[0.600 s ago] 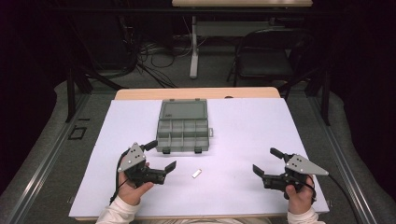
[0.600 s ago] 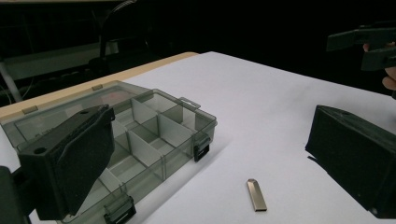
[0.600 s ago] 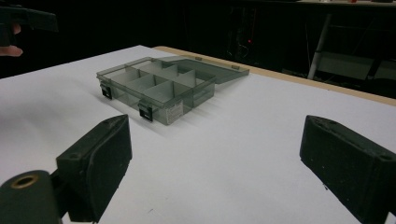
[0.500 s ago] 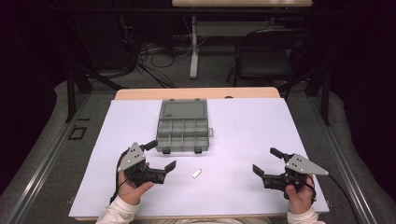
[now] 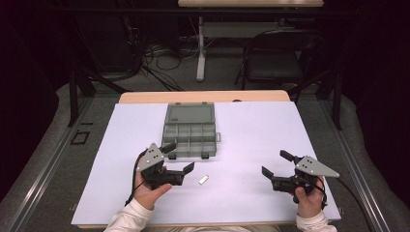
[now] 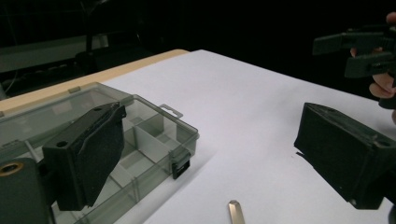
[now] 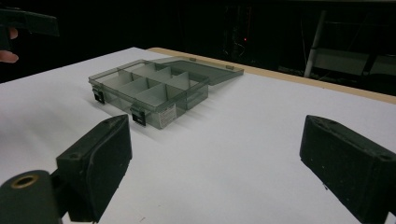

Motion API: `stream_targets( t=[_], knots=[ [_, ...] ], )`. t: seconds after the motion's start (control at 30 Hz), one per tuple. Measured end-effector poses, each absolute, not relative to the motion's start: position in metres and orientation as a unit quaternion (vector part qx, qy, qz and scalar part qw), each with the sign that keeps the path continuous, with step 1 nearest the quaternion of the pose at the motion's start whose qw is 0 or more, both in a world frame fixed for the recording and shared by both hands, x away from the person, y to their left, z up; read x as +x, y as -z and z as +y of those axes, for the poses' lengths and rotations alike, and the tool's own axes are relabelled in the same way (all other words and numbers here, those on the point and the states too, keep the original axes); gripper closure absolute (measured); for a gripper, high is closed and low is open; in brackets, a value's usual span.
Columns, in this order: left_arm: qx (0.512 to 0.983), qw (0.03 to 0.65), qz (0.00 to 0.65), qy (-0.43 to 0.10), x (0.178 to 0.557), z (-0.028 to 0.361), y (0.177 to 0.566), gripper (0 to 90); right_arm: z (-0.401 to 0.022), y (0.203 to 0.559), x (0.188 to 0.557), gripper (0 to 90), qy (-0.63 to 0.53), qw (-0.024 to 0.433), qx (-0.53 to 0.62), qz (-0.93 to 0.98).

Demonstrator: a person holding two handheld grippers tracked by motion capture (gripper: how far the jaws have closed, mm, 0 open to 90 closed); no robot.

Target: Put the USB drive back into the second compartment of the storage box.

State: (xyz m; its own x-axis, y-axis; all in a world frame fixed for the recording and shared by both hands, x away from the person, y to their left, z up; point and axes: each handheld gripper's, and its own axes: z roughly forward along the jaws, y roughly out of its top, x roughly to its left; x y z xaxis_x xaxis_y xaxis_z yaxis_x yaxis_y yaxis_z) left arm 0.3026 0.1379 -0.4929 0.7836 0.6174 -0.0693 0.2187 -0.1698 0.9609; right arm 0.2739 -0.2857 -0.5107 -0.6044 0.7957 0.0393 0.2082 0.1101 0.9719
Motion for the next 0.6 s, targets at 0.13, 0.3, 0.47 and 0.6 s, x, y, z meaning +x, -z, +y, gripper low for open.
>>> stream_targets(
  t=[0.13, 0.3, 0.47, 0.6],
  knots=[
    [0.757, 0.565, 0.280, -0.169, 0.304, 0.128, 0.493, 9.9, -0.285, 0.510, 0.277, 9.3, -0.564, 0.260, 0.358, 0.697],
    [0.760, 0.564, 0.280, -0.160, 0.307, 0.125, 0.493, 15.5, -0.284, 0.511, 0.283, 10.6, -0.568, 0.256, 0.358, 0.696],
    [0.774, 0.548, 0.277, -0.153, 0.309, 0.120, 0.492, 21.1, -0.281, 0.511, 0.283, 11.0, -0.563, 0.254, 0.354, 0.702],
    [0.785, 0.534, 0.280, -0.146, 0.316, 0.114, 0.483, 21.8, -0.279, 0.511, 0.284, 11.4, -0.559, 0.255, 0.351, 0.707]
  ],
)
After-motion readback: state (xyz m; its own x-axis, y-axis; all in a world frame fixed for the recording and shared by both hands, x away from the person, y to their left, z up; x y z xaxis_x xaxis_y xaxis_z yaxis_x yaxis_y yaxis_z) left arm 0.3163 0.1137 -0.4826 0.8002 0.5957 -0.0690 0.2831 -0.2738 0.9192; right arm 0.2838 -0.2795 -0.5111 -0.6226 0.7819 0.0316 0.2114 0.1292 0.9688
